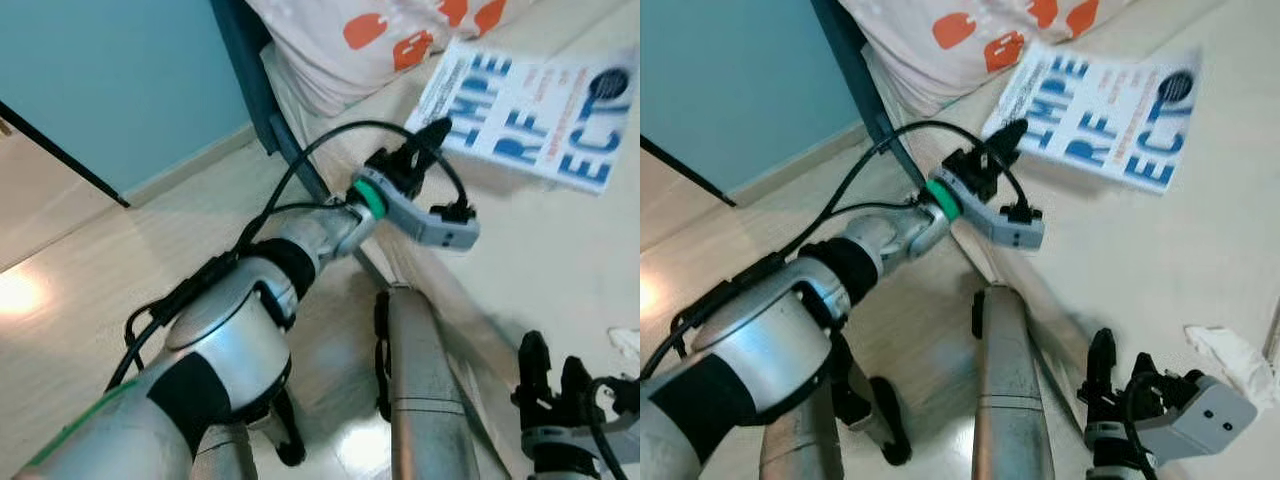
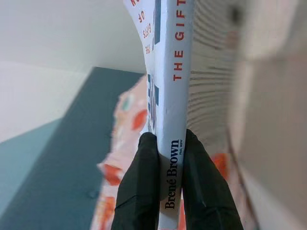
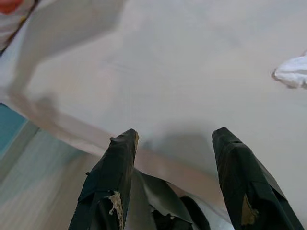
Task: Clean up the room
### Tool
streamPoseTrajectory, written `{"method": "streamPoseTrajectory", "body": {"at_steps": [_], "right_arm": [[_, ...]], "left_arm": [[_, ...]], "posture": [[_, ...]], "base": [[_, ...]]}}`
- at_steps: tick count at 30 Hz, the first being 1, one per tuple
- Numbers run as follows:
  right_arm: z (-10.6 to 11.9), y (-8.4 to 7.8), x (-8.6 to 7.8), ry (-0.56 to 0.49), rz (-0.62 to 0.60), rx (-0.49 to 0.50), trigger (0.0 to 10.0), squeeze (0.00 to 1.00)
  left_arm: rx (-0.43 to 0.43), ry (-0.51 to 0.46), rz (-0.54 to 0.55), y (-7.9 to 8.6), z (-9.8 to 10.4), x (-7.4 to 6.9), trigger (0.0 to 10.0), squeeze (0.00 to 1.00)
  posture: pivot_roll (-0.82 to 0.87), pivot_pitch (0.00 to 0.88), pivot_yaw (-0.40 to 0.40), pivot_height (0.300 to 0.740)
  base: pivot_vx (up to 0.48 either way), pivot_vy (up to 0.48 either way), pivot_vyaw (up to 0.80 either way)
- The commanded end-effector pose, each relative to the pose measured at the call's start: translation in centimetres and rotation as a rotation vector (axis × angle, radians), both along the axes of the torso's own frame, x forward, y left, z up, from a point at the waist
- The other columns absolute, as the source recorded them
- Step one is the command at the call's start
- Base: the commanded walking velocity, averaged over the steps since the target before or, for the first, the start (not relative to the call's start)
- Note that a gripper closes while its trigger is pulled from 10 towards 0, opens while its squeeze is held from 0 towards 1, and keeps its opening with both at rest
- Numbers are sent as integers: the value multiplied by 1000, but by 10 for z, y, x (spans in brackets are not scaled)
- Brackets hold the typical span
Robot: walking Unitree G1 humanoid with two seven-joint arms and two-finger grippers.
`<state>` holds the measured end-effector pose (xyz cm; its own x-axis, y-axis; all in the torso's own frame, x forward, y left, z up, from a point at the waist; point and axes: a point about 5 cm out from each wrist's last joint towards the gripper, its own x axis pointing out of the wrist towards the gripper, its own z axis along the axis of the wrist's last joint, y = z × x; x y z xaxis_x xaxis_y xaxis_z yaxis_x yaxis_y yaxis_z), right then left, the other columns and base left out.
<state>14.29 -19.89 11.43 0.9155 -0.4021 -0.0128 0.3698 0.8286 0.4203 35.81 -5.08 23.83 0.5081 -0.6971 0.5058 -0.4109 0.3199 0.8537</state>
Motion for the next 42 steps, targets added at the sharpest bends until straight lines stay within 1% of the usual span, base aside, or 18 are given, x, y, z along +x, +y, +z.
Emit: {"method": "streamPoseTrajectory", "body": {"at_steps": [1,6,7,9,10,12,17,18,21,22,23,26,27,28,37,39,41,42], "right_arm": [[-11,7,-13,48,-71,93,10000,0],[-11,11,-20,64,-75,107,10000,0],[-11,12,-22,70,-76,110,10000,0],[-10,13,-21,73,-71,110,10000,0],[-10,13,-21,73,-71,110,10000,0],[-7,13,-21,69,-70,112,10000,0],[-8,15,-20,70,-69,125,10000,0],[-8,16,-19,71,-63,127,10000,0],[-9,17,-18,71,-57,129,10000,0],[-8,17,-17,69,-55,129,10000,0],[-8,17,-17,68,-54,130,10000,0],[-8,14,-6,50,-30,126,10000,0],[-8,14,-3,45,-24,125,10000,0],[-7,14,4,33,-7,125,10000,0],[-7,16,34,-4,103,122,10000,0],[-8,16,44,-10,134,121,10000,0],[-8,15,62,-24,178,123,10000,0],[-8,15,62,-24,178,123,10000,0]], "left_arm": [[-27,-18,-40,-12,3,-7,10000,0],[-35,-67,-35,-13,13,-7,10000,0],[110,-22,-20,-18,-1,-7,10000,0],[532,96,7,-18,-55,-13,10000,0],[532,96,7,-18,-55,-13,10000,0],[810,186,37,-3,-96,-17,10000,0],[920,261,35,7,-121,-23,10000,0],[907,265,34,6,-121,-23,10000,733],[893,263,33,6,-120,-23,10000,733],[849,265,38,4,-115,-22,10000,1000],[822,267,43,3,-112,-21,10000,1000],[418,200,102,-3,-64,-5,10000,1000],[346,186,118,-2,-54,-2,10000,1000],[279,187,149,3,-46,3,10000,0],[307,231,169,38,-56,14,10000,0],[311,310,177,54,-65,17,10000,0],[312,487,224,85,-84,21,10000,0],[312,487,224,85,-84,21,10000,0]], "posture": [[-554,409,186,576],[-562,422,186,576],[-561,425,182,576],[-560,432,182,576],[-560,432,182,576],[-560,435,185,576],[-548,438,179,576],[-548,438,179,576],[-548,438,179,576],[-540,434,178,576],[-540,434,178,576],[-498,394,168,576],[-498,394,168,576],[-487,384,166,576],[-374,313,145,576],[-320,284,134,576],[-280,268,124,576],[-280,268,124,576]], "base": [[0,0,0],[0,0,0],[0,0,0],[0,0,0],[0,0,0],[0,0,0],[0,0,0],[0,0,0],[0,0,0],[0,0,0],[0,0,0],[0,0,0],[0,0,0],[0,0,0],[0,0,0],[0,0,0],[0,0,0],[0,0,0]]}}
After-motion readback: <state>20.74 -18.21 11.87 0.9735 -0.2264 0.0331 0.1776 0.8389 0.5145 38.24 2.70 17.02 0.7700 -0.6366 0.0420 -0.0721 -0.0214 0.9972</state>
